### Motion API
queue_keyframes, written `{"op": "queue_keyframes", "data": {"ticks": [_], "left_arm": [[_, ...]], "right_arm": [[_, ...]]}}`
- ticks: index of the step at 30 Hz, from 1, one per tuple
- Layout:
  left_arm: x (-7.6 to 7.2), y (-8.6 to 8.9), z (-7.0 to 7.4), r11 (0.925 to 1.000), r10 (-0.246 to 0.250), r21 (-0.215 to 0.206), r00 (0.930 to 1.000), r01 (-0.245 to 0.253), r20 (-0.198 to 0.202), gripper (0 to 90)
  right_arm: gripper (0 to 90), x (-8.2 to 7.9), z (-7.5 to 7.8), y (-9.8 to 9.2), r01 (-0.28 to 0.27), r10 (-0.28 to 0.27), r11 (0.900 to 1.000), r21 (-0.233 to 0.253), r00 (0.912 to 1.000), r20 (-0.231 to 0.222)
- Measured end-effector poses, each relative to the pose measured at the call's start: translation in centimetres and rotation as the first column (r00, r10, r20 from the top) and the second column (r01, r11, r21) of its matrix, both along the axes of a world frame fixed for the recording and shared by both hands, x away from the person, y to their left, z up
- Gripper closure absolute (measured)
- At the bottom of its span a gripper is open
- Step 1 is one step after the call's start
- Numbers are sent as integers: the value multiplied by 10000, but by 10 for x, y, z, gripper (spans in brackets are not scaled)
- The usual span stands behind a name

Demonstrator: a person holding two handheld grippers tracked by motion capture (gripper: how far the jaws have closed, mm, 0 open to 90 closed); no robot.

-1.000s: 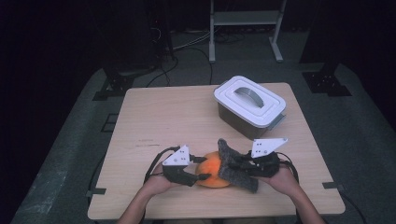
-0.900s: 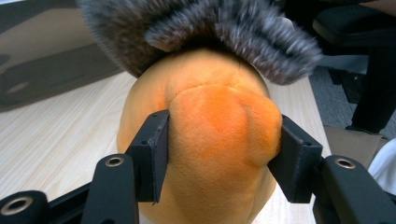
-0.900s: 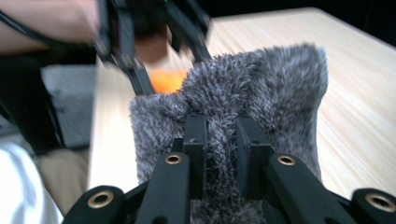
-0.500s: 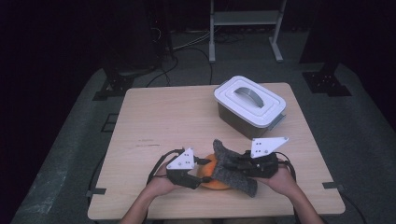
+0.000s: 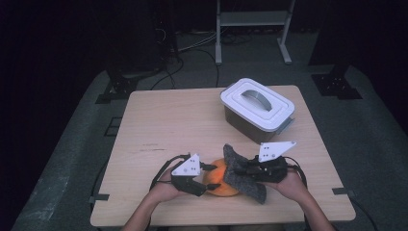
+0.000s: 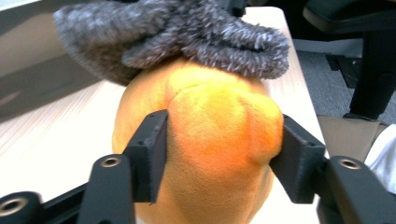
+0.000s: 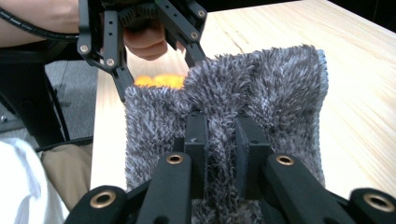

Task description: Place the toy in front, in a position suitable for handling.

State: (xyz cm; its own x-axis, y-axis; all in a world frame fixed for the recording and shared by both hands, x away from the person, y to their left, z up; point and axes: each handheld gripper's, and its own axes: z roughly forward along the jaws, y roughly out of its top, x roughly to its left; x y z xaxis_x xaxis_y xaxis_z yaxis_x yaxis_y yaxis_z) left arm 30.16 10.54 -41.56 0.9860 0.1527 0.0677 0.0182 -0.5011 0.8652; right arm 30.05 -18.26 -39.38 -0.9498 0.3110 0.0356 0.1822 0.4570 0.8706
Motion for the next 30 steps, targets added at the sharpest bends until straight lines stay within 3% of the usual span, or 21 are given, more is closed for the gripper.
{"op": "queue_keyframes", "data": {"ticks": [3, 4, 6, 7, 10, 18, 21, 24, 26, 30], "left_arm": [[5, -4, 4, 9980, 432, -426, 9949, -472, -915, 221], [4, -6, 5, 9983, 414, -373, 9945, -452, -959, 215], [2, -7, 4, 9992, 402, 83, 9981, -398, -468, 271], [2, -6, 3, 9993, 375, 65, 9982, -373, -465, 309], [3, 0, 1, 9994, 340, -78, 9974, -346, -637, 363], [12, 17, -4, 9994, 309, -147, 9946, -325, -988, 390], [14, 21, -4, 9994, 310, -118, 9936, -325, -1090, 393], [14, 23, -5, 9993, 302, -170, 9923, -325, -1199, 390], [14, 22, -5, 9993, 271, -210, 9911, -300, -1305, 373], [14, 17, 0, 9986, 411, -255, 9834, -463, -1768, 223]], "right_arm": [[763, -1, -1, 7, 92, -92, 9999, 41, 10000, 26], [762, -2, 0, 11, 7, -8, 10000, 80, 10000, 34], [761, -5, 1, 18, -131, 132, 9999, -55, 9997, 181], [762, -6, 1, 19, -112, 117, 9998, -175, 9996, 254], [762, -5, 0, 15, -157, 157, 9999, -4, 9998, 157], [761, 4, -13, -4, 328, -332, 9993, -198, 9992, -223], [761, 7, -14, -9, 476, -473, 9988, 69, 9978, -474], [761, 6, -9, -7, 431, -418, 9982, 419, 9986, -330], [761, 6, -9, -3, 361, -350, 9987, 369, 9989, -304], [760, 2, -12, 4, 170, -165, 9997, 158, 9995, -284]]}}
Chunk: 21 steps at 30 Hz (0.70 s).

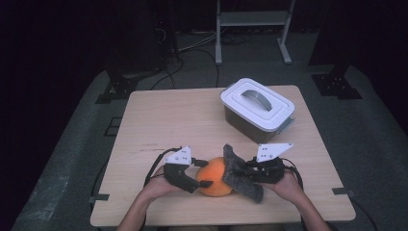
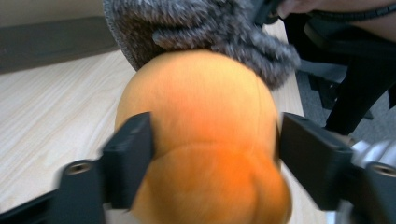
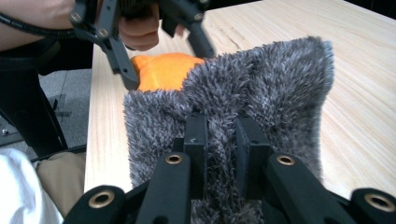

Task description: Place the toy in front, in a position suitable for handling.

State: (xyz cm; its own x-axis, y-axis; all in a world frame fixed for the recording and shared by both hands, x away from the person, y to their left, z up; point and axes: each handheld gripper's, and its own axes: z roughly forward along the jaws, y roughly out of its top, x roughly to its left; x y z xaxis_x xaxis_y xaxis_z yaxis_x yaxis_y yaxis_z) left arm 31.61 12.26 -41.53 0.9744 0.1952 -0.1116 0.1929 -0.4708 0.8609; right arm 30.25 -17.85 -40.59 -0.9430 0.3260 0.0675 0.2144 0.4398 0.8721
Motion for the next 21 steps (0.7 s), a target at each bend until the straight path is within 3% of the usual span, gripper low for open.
{"op": "queue_keyframes", "data": {"ticks": [3, 6, 9, 16, 21], "left_arm": [[2, -2, 1, 9996, 271, 7, 9994, -271, -211, 203], [1, 0, 0, 9995, 296, 134, 9996, -296, 7, 328], [1, 0, -1, 9996, 228, 182, 9997, -228, -20, 377], [-1, 1, -1, 9996, 134, 236, 9999, -134, 20, 375], [-3, -2, 1, 9991, -252, 335, 9997, 253, -29, 350]], "right_arm": [[759, -4, 4, 4, -195, 195, 9998, 42, 9997, 132], [758, -4, 3, 5, -266, 266, 9996, -21, 9995, 188], [759, 0, 0, 1, -190, 190, 9998, -22, 9998, 11], [759, 6, -6, -13, 270, -282, 9987, -426, 9992, -282], [759, 2, 3, -12, 63, -57, 9993, 361, 9999, -162]]}}
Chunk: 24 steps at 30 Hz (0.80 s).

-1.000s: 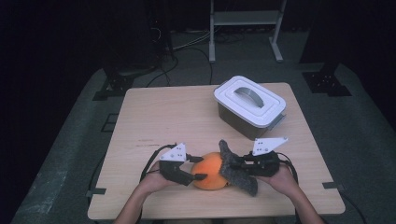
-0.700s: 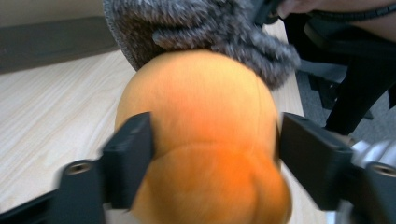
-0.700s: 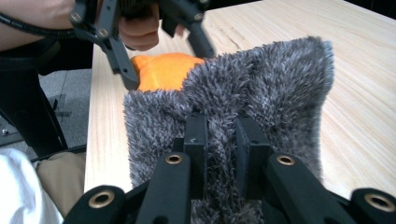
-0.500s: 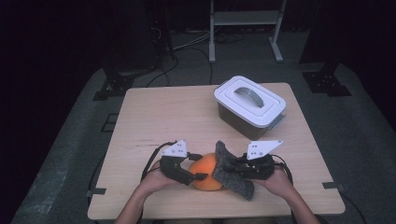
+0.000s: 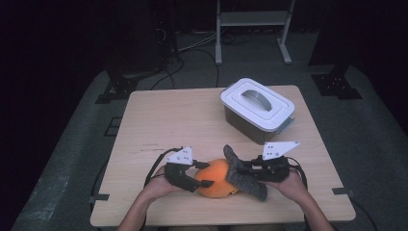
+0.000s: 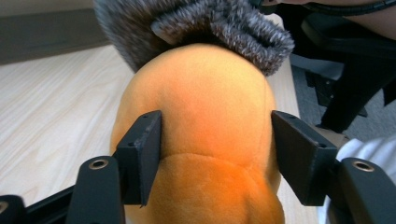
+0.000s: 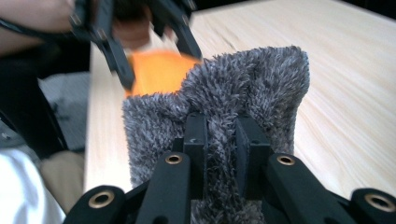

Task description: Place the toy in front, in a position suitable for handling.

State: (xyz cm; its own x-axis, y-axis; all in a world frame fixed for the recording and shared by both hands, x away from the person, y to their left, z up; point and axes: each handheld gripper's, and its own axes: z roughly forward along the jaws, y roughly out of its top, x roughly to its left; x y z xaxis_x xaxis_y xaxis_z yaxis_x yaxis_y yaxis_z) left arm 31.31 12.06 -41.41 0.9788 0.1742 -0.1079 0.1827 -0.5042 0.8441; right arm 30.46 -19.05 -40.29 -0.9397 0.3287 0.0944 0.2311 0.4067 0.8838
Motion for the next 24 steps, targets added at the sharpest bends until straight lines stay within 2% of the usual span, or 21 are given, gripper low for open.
{"op": "queue_keyframes", "data": {"ticks": [2, 6, 7, 8, 10, 11, 12, 13, 15, 17, 20, 24], "left_arm": [[-1, -1, 3, 10000, -61, 9, 10000, 61, -55, 321], [0, -2, 9, 9993, 106, -367, 9997, -114, -224, 270], [0, -4, 10, 9992, 177, -349, 9997, -183, -177, 253], [1, -6, 9, 9995, 281, -126, 9994, -284, -180, 227], [3, -9, 4, 9991, 396, 182, 9985, -389, -372, 176], [4, -9, 0, 9992, 382, 107, 9979, -376, -523, 175], [5, -8, -2, 9994, 341, 19, 9975, -340, -624, 183], [4, -8, -3, 9995, 309, 12, 9978, -309, -581, 242], [2, -8, -1, 9994, 316, 125, 9993, -313, -210, 385], [1, -9, 2, 9986, 501, 140, 9987, -502, 84, 464], [4, -5, 1, 9981, 609, 8, 9981, -609, -53, 484], [7, 2, -1, 9968, 752, -232, 9966, -761, -349, 478]], "right_arm": [[758, -1, -2, 7, -227, 228, 9994, -260, 9997, 29], [758, -5, -7, 12, -700, 700, 9963, -503, 9975, -27], [758, -5, -6, 13, -744, 746, 9959, -514, 9972, 3], [757, -7, -6, 14, -795, 798, 9954, -537, 9968, 38], [757, -8, -6, 17, -799, 804, 9953, -544, 9967, 62], [757, -7, -6, 17, -785, 789, 9954, -545, 9969, 64], [757, -6, -6, 16, -768, 773, 9955, -560, 9970, 67], [756, -5, -7, 14, -741, 743, 9959, -520, 9972, 14], [757, -1, -9, 10, -710, 705, 9967, -406, 9974, -144], [758, 2, -10, 6, -658, 650, 9973, -330, 9976, -249], [759, 8, -14, -3, -267, 245, 9985, -483, 9986, -469], [762, 12, -20, -12, 193, -265, 9949, -989, 9970, -722]]}}
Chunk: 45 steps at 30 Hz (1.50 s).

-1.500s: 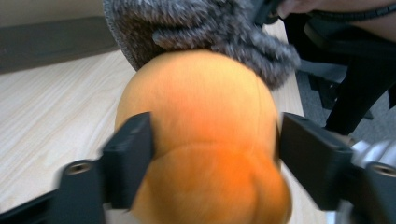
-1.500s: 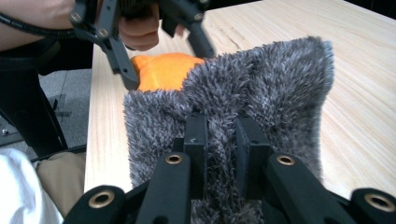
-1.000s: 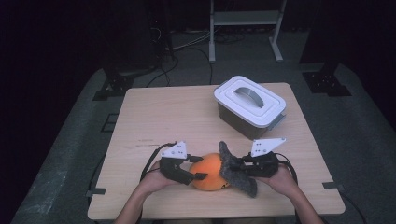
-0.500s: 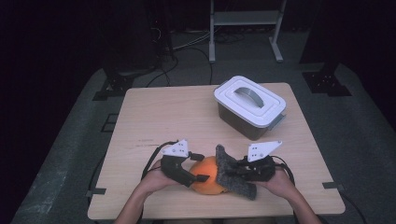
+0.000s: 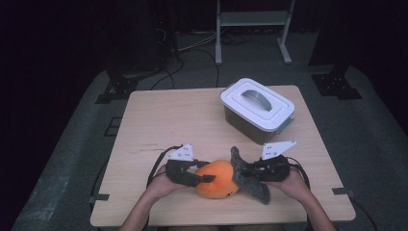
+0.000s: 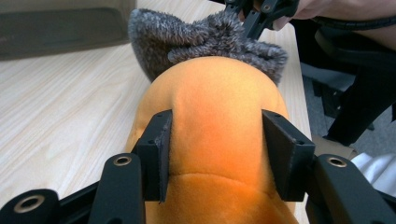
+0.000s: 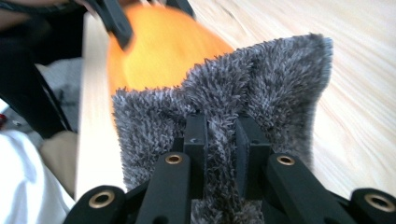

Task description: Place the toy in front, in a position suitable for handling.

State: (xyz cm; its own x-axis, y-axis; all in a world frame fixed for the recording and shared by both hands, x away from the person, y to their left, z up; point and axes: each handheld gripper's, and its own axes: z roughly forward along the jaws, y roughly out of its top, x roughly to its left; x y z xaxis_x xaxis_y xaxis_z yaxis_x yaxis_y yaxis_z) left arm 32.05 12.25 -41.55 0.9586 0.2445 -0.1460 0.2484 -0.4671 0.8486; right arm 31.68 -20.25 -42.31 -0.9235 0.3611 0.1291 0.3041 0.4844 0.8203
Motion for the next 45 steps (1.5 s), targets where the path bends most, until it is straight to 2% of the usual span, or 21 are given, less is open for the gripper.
{"op": "queue_keyframes", "data": {"ticks": [3, 6, 9, 11, 16, 18, 20, 22, 23, 24, 26, 29, 31, 32, 34, 35, 36, 38, 41, 42, 45], "left_arm": [[1, 2, -2, 9999, 32, -137, 9999, -34, -148, 472], [2, 2, -2, 9998, 59, -163, 9998, -62, -185, 470], [4, 3, -3, 9996, 223, -155, 9994, -227, -260, 468], [4, 4, -4, 9993, 265, -266, 9991, -274, -319, 468], [7, 8, -5, 9971, 566, -479, 9971, -590, -515, 468], [5, 6, -6, 9944, 776, -699, 9966, -795, -289, 472], [1, 1, -5, 9927, 860, -879, 9954, -821, 422, 483], [-4, -7, -2, 9916, 958, -981, 9881, -842, 1200, 499], [-7, -13, -1, 9915, 1062, -914, 9810, -922, 1624, 503], [-9, -16, -1, 9926, 1064, -777, 9771, -934, 1845, 504], [-9, -18, -4, 9954, 820, -643, 9800, -714, 1812, 501], [-9, -15, -3, 9980, 526, -430, 9853, -462, 1628, 465], [-10, -13, -2, 9984, 475, -380, 9882, -424, 1454, 375], [-9, -13, -1, 9983, 466, -412, 9912, -418, 1238, 329], [-8, -12, 1, 9973, 639, -425, 9921, -596, 1081, 250], [-6, -12, 2, 9970, 740, -298, 9938, -717, 829, 204], [-4, -11, 0, 9970, 766, -172, 9947, -756, 686, 196], [-3, -10, -4, 9981, 602, -131, 9967, -596, 536, 254], [-7, -15, -6, 9997, 248, 14, 9972, -249, 708, 286], [-8, -16, -5, 9997, 210, 96, 9963, -218, 831, 286], [-7, -15, -6, 9997, 245, 77, 9972, -251, 713, 281]], "right_arm": [[763, -1, 6, -3, 115, -120, 9989, 450, 9999, 96], [763, -4, 13, 2, -104, 85, 9948, 1011, 9998, 197], [762, -7, 8, 11, -423, 414, 9970, 651, 9990, 149], [761, -4, 3, 12, -461, 471, 9965, 702, 9988, -127], [762, 0, -2, 2, -227, 238, 9994, 274, 9988, -425], [763, 1, 1, -1, -91, 107, 9990, 446, 9993, -360], [763, 0, 8, -2, -10, 20, 9975, 711, 9999, -135], [764, -1, 15, -2, 48, -57, 9939, 1103, 10000, 81], [764, -1, 17, -2, 75, -95, 9926, 1210, 9998, 161], [764, -2, 20, -1, 83, -116, 9902, 1392, 9997, 234], [763, -3, 20, 2, 61, -100, 9903, 1391, 9996, 270], [762, -2, 10, 7, 62, -72, 9959, 902, 9999, 107], [762, -1, 3, 10, -77, 87, 9968, 795, 9999, -127], [762, -2, 2, 13, -239, 248, 9973, 694, 9996, -129], [762, -5, 3, 17, -523, 523, 9978, 413, 9986, 15], [762, -6, 4, 18, -602, 601, 9974, 389, 9982, 41], [762, -7, 6, 19, -592, 588, 9977, 336, 9982, 118], [764, -9, 11, 18, -441, 422, 9971, 615, 9986, 330], [764, -11, 18, 19, -280, 205, 9926, 1183, 9977, 641], [764, -11, 19, 20, -268, 188, 9927, 1178, 9975, 685], [763, -10, 12, 25, -396, 351, 9960, 799, 9978, 571]]}}
